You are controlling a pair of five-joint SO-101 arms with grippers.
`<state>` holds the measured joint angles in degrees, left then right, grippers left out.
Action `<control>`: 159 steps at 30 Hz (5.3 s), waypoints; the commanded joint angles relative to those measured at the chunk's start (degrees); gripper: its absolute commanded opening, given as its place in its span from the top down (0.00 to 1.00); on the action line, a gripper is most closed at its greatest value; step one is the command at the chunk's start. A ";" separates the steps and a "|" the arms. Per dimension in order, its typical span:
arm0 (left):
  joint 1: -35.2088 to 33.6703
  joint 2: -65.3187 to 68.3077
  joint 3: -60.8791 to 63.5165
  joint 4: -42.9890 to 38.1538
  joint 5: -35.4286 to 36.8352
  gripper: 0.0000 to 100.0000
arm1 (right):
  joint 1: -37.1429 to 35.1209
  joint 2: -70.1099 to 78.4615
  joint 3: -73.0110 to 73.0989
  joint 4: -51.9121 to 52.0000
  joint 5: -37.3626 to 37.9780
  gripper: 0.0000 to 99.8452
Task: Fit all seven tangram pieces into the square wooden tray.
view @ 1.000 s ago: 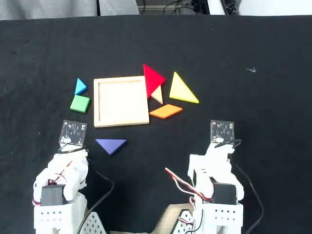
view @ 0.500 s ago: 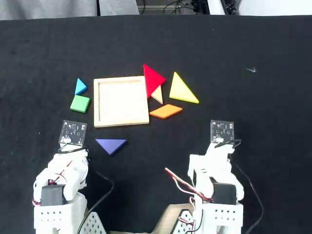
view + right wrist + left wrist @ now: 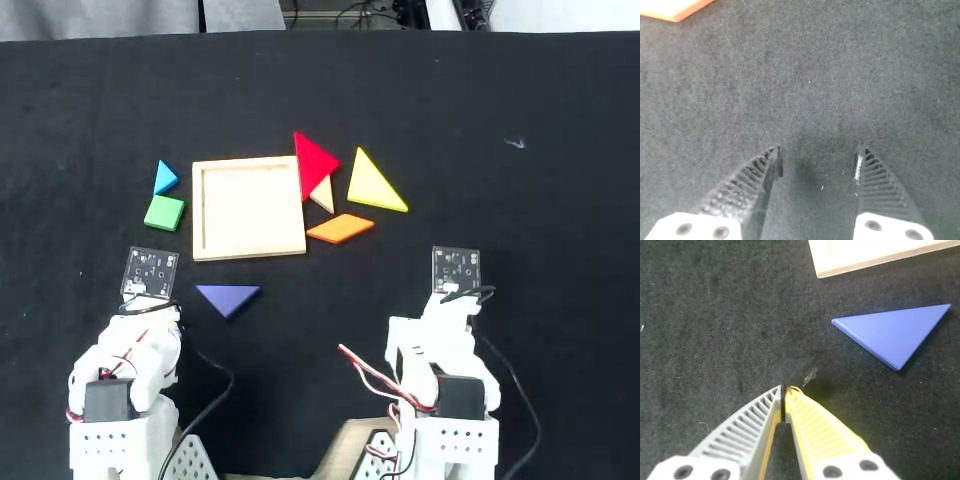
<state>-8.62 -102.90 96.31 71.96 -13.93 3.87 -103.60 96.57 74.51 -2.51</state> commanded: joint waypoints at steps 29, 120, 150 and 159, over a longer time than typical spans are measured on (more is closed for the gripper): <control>-2.42 -0.97 -5.67 -1.76 -0.97 0.97 | -1.93 -4.88 -0.04 0.18 0.70 0.77; 1.36 81.58 -115.47 28.84 5.36 0.85 | -2.29 79.08 -122.15 25.93 8.35 0.76; -4.00 90.99 -73.10 -13.71 16.62 0.86 | -8.62 110.02 -112.31 10.02 16.18 0.76; -4.44 91.25 -59.74 -30.59 22.95 0.85 | -14.59 123.74 -112.57 3.87 19.34 0.76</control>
<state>-13.27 -11.03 34.68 47.25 6.11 -9.23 16.04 -12.26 81.54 15.96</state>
